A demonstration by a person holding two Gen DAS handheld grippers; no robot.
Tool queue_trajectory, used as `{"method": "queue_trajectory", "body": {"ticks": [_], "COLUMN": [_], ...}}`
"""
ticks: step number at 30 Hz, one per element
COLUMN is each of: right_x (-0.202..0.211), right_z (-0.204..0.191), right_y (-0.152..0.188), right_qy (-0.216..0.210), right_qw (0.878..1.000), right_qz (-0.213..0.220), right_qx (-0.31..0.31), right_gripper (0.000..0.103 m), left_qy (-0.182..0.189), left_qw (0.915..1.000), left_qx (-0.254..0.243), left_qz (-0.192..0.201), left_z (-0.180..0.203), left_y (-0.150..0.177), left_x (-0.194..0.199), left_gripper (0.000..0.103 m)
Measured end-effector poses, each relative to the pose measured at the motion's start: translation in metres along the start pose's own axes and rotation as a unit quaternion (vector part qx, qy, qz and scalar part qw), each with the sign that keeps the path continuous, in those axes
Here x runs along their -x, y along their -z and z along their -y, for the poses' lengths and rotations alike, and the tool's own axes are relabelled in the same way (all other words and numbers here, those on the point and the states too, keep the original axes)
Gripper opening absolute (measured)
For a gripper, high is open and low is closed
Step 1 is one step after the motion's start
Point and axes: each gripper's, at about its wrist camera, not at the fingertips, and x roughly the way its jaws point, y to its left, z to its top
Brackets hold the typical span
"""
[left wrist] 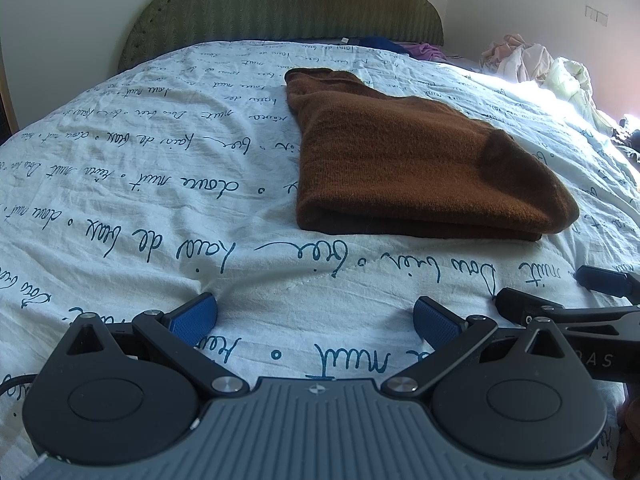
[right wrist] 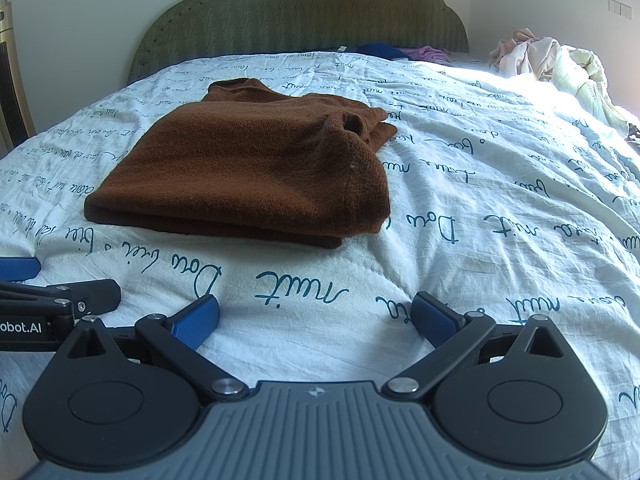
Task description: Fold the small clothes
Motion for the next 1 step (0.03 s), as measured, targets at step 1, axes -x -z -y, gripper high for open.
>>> {"method": "queue_trajectory", "body": {"ticks": [1], "right_x": [0.0001], "right_z": [0.0], "right_y": [0.0], "right_qy": [0.0], "right_qw": [1.0], "right_qz": [0.0], "right_qx": [0.0], "right_gripper": [0.103], "left_qy": [-0.002], "left_qw": [1.0], "left_qx": [-0.001], "left_qz": [-0.001], "left_z": [0.0004], "left_y": [-0.0001], "left_x": [-0.0005], "left_gripper": [0.103]}}
